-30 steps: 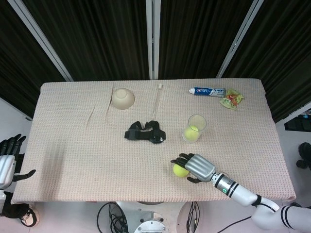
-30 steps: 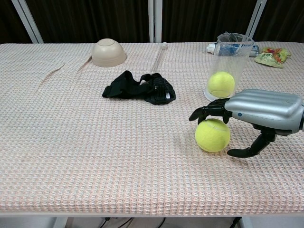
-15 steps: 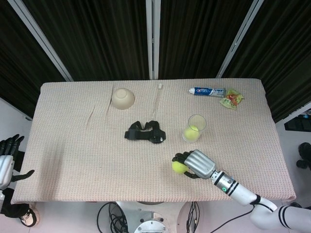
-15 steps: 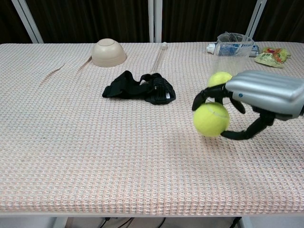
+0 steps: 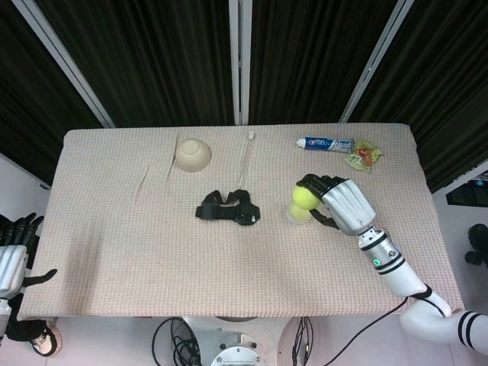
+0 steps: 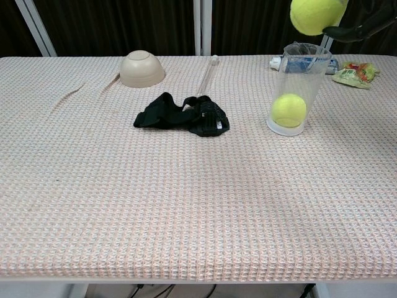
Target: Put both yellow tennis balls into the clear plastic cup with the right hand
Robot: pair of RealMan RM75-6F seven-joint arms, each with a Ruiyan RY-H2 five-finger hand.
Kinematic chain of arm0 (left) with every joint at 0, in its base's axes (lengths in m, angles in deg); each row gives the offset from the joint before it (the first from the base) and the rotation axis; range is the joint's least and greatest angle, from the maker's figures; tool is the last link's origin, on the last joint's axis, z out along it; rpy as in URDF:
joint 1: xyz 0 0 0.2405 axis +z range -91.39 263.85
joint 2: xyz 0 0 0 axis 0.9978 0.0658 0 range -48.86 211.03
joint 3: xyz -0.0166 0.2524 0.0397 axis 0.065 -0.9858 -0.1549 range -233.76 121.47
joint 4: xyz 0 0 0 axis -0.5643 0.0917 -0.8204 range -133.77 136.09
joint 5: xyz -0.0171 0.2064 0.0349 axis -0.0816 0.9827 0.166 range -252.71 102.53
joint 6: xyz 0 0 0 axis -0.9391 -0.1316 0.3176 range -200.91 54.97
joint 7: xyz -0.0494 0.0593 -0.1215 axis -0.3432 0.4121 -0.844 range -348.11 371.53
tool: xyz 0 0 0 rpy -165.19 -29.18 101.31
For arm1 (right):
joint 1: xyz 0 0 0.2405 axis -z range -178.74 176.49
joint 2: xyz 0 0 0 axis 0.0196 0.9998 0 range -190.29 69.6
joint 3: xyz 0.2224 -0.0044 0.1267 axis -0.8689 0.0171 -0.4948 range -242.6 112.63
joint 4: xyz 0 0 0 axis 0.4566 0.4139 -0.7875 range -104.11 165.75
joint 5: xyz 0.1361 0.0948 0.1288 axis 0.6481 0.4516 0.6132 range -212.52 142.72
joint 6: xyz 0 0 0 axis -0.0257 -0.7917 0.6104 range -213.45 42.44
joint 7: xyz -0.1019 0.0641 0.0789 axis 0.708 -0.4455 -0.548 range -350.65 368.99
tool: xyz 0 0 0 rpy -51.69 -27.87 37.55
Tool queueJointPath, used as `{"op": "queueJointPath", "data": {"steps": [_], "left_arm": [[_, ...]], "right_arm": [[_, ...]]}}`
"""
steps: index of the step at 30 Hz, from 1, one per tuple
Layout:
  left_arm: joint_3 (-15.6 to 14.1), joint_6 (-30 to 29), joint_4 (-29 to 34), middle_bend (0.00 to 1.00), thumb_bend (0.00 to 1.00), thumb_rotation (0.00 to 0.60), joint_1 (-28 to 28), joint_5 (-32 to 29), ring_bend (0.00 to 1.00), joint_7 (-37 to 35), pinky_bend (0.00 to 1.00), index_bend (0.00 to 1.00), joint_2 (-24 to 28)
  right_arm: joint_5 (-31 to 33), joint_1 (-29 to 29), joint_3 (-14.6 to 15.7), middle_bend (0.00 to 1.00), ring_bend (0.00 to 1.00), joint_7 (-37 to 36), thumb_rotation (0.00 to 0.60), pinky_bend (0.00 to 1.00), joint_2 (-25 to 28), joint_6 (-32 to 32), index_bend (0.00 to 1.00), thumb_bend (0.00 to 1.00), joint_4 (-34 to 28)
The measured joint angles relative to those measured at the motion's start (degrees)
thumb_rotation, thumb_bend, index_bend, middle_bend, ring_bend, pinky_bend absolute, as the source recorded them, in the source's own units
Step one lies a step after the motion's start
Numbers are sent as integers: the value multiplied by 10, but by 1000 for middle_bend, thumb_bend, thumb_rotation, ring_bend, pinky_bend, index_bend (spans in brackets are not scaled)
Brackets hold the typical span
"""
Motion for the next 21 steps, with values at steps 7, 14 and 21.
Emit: {"op": "queueJointPath", "data": {"steps": [7, 14, 21], "left_arm": [[-1, -3, -2, 0, 87, 600, 0, 5, 0, -2, 0, 15, 0], [-1, 2, -4, 0, 87, 600, -2, 2, 0, -1, 0, 15, -1], [1, 4, -5, 0, 87, 600, -3, -3, 0, -2, 0, 14, 0]], "right_arm": [[63, 4, -9, 437, 438, 59, 600, 582, -8, 21, 537, 323, 21], [82, 0, -7, 256, 164, 51, 600, 371, -6, 53, 258, 195, 13], [95, -13, -9, 22, 0, 43, 600, 162, 12, 86, 0, 142, -10]]}}
